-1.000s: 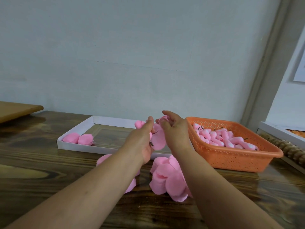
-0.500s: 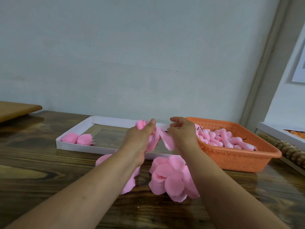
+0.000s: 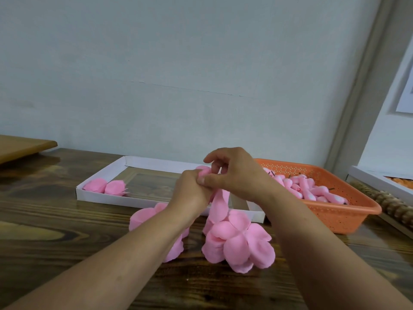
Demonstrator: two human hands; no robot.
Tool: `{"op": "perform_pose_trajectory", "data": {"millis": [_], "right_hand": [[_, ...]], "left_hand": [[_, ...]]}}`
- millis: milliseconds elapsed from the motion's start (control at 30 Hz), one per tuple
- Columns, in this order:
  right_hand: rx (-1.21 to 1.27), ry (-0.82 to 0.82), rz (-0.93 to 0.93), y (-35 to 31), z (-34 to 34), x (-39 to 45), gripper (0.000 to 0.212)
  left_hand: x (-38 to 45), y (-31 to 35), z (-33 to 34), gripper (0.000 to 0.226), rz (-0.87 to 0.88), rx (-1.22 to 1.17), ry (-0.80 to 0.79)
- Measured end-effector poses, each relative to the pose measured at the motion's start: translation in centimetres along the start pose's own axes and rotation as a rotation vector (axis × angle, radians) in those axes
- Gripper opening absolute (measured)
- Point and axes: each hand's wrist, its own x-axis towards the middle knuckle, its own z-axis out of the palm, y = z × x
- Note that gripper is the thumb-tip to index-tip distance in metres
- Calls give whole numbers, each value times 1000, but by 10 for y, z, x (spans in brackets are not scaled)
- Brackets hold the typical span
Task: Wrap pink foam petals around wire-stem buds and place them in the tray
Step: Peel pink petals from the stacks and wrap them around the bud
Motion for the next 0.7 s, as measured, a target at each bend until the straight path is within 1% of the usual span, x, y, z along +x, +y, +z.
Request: {"op": "perform_pose_trajectory", "data": {"millis": [133,300,467,600,700], "right_hand": [[34,-62,-1,-3,-5,1,10],[34,-91,-8,-2,-5,1,8],[-50,-89,-32,-3,1,0,2],[-45,-61,-35,-3,7,-3,11],[-37,-44,-42,-4,11,-4,14]], "left_hand": [[0,-1,0,35,116,142,-3],[0,-5,-1,32,143,173,-8],[4,-9,1,34,109,256,13],[4,-12,0,33,51,157,11],[4,-13,1,32,4,155,2]]}}
